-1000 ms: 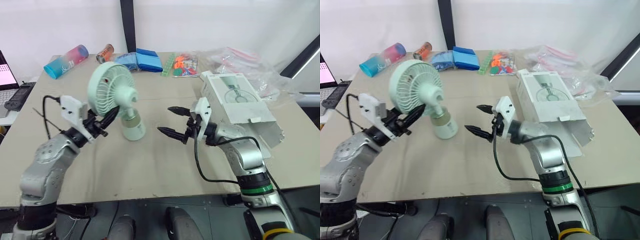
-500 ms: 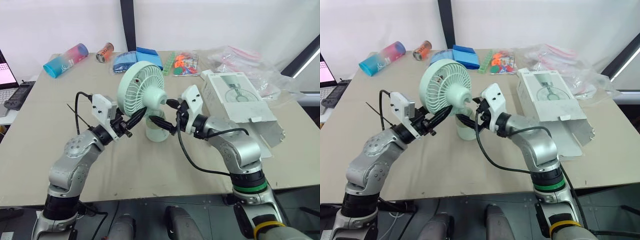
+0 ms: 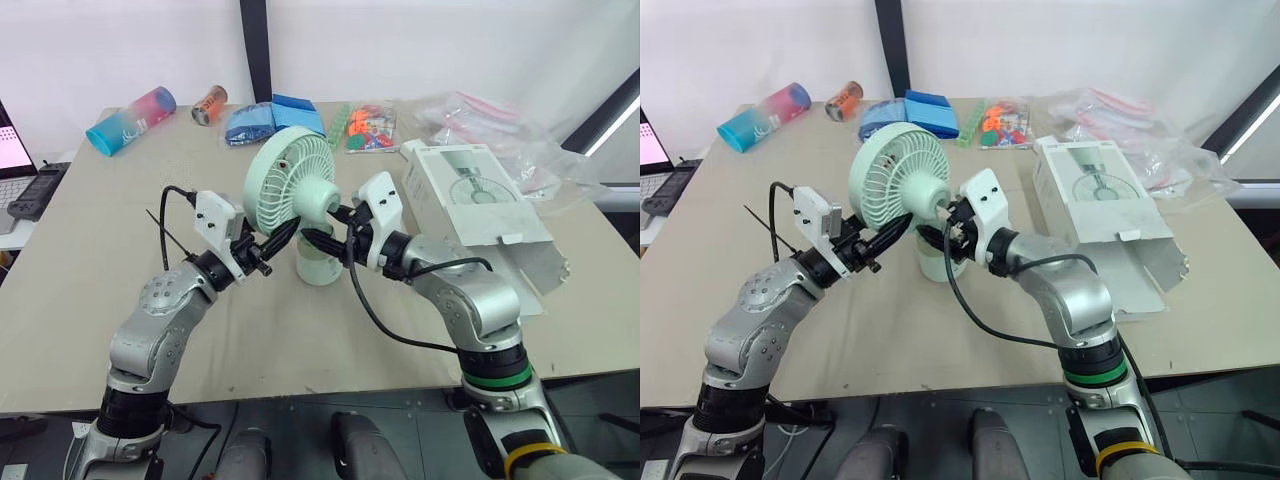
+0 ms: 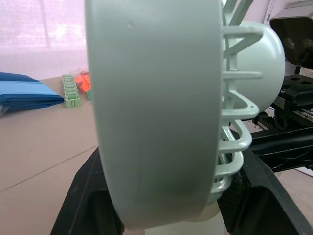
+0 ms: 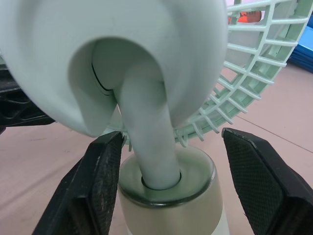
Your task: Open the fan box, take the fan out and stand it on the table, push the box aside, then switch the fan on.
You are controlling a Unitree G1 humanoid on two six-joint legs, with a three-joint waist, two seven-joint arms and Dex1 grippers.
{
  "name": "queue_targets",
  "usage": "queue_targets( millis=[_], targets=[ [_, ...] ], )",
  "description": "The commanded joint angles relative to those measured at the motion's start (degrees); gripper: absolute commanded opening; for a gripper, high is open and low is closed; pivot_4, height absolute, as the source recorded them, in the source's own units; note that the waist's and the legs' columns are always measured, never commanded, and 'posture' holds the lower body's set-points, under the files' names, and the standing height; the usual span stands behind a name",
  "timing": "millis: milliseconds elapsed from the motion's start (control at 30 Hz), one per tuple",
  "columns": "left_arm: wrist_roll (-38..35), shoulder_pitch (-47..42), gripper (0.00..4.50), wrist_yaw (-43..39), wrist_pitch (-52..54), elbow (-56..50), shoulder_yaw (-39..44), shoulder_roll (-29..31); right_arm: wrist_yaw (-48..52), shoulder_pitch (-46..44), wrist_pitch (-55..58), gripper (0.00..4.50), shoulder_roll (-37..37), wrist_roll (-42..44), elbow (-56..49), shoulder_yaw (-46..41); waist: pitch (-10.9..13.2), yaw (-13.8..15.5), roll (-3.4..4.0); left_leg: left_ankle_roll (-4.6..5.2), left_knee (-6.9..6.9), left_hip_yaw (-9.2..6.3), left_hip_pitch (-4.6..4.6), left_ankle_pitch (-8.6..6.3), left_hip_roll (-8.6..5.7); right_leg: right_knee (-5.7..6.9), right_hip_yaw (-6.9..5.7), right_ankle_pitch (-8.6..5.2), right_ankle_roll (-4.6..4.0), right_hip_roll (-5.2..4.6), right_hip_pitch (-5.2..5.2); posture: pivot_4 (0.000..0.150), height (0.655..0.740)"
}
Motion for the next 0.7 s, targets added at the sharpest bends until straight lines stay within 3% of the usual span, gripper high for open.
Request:
queue_targets(
  millis=[33,533,633,700],
  targets=[
    [-0.05,-1.94,1.81,0.79,-1.09,-1.93,1.01,-0.37,-0.74,0.12,0.32,3.32,-0.13,0.40,-2.79,-0.30,0.00,0.00,0.00,0.00,0.00,0.00,0.00,0.00,0.00,0.00,0.00,0.00,0.00,0.00,0.00,0.150,0.7400],
    [-0.55,-2.60,1.81,1.68,0.18,-1.74,0.86,-1.22,-2.18,0.47,0.64,3.32,0.06,0.90,-3.17,-0.59,0.00,-0.01,0.00,0.00,0.01,0.00,0.00,0.00,0.00,0.01,0.00,0.00,0.00,0.00,0.00,0.150,0.7400],
    [-0.49,-2.68,1.81,1.73,0.27,-1.74,0.76,-1.34,-2.31,0.49,0.79,2.65,0.08,0.96,-3.21,-0.47,0.00,-0.01,0.00,0.00,0.01,0.00,0.00,0.00,0.00,0.01,0.00,0.00,0.00,0.00,0.00,0.150,0.7400],
    [-0.43,-2.71,1.81,1.74,0.35,-1.77,0.75,-1.41,-2.30,0.55,0.98,2.65,0.03,0.99,-3.28,-0.31,0.00,-0.01,0.00,0.00,0.01,0.00,0.00,0.00,0.00,0.01,0.00,0.00,0.00,0.00,0.00,0.150,0.7400]
  ],
)
